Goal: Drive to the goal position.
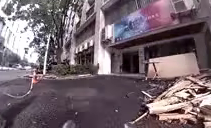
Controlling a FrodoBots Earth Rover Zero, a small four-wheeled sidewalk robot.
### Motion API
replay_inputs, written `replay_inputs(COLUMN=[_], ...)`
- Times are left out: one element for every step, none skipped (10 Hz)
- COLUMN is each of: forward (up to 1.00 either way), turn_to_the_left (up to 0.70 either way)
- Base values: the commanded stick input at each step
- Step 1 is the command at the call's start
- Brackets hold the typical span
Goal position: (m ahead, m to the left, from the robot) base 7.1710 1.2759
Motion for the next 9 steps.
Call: replay_inputs(forward=[0.66, 0.66, 0.66, 0.66, 0.66, 0.66, 0.66, 0.66, 0.66], turn_to_the_left=[0.00, 0.00, 0.00, 0.00, 0.00, 0.00, 0.00, 0.00, 0.00])
